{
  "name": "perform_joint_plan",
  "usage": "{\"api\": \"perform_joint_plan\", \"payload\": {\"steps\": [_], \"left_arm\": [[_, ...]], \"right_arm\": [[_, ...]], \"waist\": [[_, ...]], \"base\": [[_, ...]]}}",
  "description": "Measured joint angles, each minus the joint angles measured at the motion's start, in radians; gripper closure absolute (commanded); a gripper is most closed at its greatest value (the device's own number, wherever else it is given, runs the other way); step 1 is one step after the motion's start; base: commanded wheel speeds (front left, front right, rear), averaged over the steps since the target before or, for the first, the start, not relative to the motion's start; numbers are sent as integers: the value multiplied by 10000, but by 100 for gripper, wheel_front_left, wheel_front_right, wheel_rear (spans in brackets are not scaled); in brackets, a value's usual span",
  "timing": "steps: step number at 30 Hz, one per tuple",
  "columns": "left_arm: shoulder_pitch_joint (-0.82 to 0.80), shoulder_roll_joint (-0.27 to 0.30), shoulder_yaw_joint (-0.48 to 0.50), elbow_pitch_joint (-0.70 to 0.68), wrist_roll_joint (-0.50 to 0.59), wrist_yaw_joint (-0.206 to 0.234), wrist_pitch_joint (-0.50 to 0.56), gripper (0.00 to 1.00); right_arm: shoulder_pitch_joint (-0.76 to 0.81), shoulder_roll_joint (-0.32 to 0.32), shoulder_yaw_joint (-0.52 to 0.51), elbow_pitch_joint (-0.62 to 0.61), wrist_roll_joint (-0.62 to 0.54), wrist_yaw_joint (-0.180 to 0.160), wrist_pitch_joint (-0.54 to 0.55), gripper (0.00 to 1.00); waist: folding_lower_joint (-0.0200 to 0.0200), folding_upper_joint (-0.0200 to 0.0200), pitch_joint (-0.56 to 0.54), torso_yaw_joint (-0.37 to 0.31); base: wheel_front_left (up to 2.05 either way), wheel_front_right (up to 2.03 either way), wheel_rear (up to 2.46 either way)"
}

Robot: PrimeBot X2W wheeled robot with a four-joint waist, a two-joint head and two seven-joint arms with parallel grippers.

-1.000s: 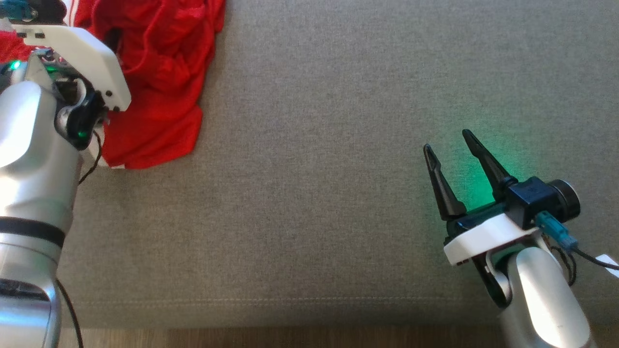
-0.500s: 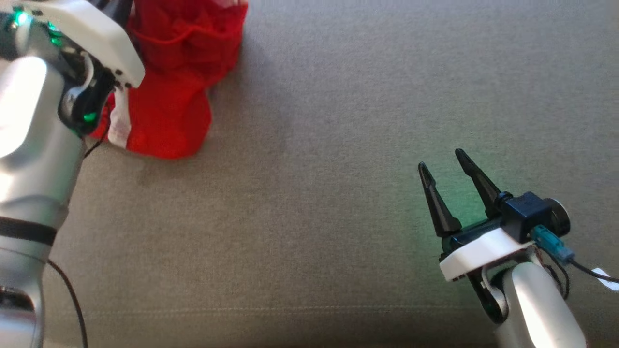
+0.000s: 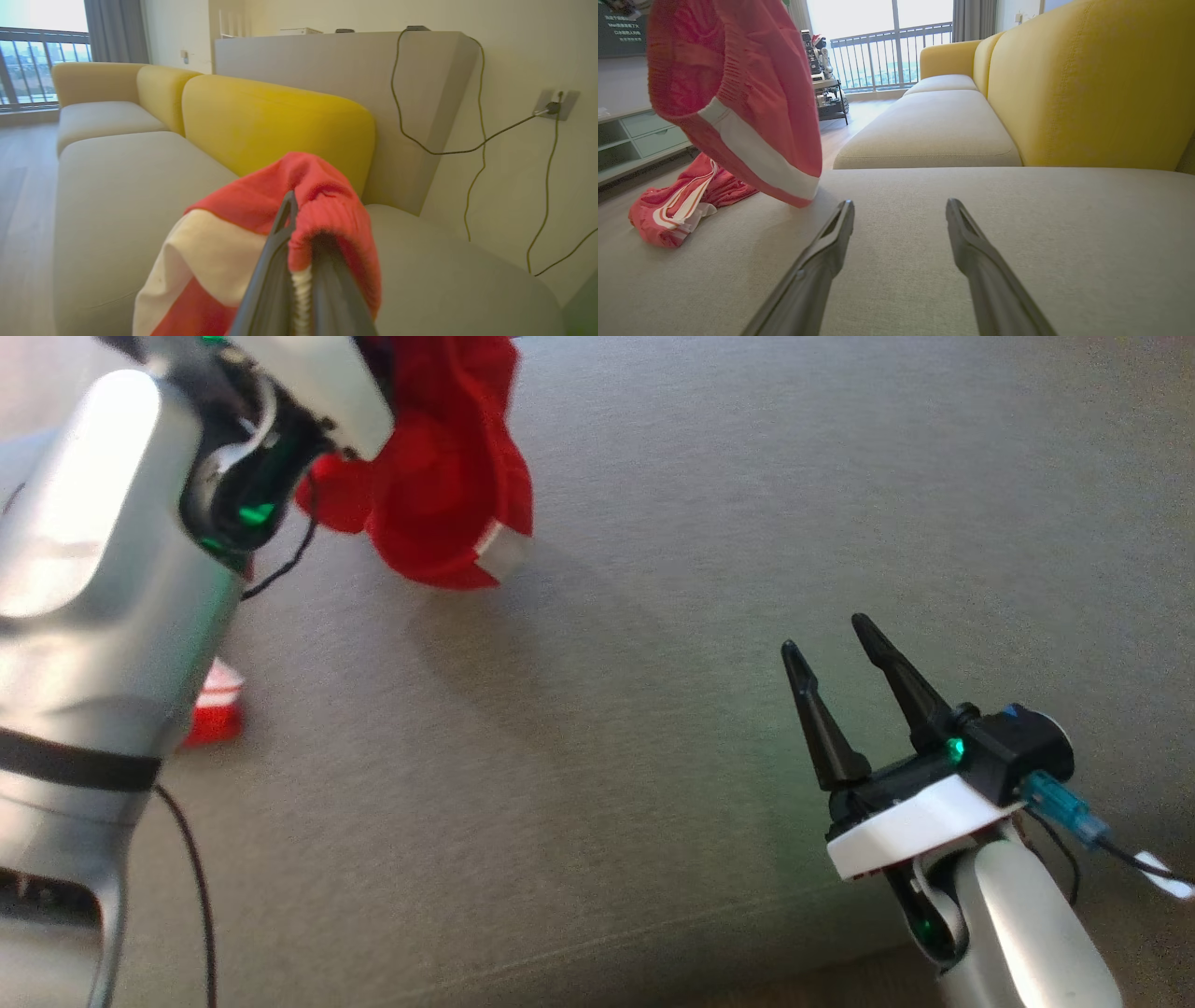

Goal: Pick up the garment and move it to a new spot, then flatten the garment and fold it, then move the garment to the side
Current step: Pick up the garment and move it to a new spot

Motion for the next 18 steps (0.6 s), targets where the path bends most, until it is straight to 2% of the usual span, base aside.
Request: {"api": "perform_joint_plan", "payload": {"steps": [7,11,15,18], "left_arm": [[-225,-604,-8,-786,-474,251,305,100],[-369,-882,-29,-719,-571,441,439,100],[-223,-836,-105,23,-671,508,568,100],[143,-520,-251,755,-660,307,468,100]], "right_arm": [[101,-2,42,-345,353,0,0,0],[246,-4,50,-445,403,0,0,0],[234,-4,215,-880,663,0,0,0],[128,-4,274,-1172,731,0,0,0]], "waist": [[1,0,-177,-1600],[0,0,-170,-2397],[0,0,71,-2941],[2,0,490,-3130]], "base": [[0,0,0],[0,0,0],[0,0,0],[0,0,0]]}}
